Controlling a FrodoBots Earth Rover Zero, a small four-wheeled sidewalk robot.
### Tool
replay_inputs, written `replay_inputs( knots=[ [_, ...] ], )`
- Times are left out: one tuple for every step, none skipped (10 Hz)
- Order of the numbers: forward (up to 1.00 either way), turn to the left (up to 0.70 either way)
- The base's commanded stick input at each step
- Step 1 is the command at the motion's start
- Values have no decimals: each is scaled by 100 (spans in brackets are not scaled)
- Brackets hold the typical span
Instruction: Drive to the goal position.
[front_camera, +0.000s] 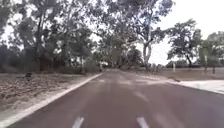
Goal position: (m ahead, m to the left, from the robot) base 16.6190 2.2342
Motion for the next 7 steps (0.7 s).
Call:
replay_inputs(
  knots=[
    [60,0],
    [60,0],
    [60,0],
    [60,0],
    [60,0],
    [60,0],
    [60,0]
  ],
)
